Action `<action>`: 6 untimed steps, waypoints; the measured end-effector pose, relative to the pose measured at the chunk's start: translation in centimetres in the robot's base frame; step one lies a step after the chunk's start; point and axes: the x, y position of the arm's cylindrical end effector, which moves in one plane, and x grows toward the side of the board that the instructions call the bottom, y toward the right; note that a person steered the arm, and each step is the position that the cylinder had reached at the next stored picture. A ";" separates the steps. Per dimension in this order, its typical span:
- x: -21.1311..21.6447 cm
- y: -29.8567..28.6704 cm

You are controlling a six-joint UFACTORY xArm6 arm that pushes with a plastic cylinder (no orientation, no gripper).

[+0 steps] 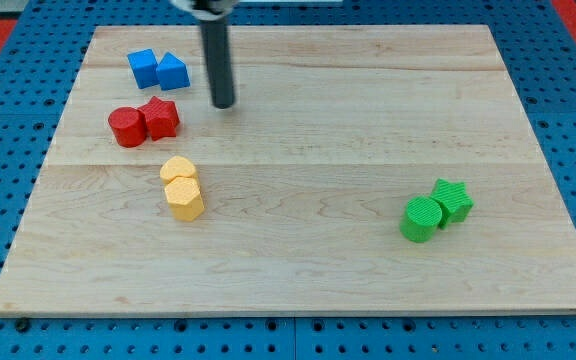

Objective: Move the blue triangle up a bit

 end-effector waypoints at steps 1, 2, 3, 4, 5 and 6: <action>-0.5 -6.4; -1.5 -11.9; -4.9 -12.2; -3.7 -6.9; -2.0 0.1; -2.0 2.7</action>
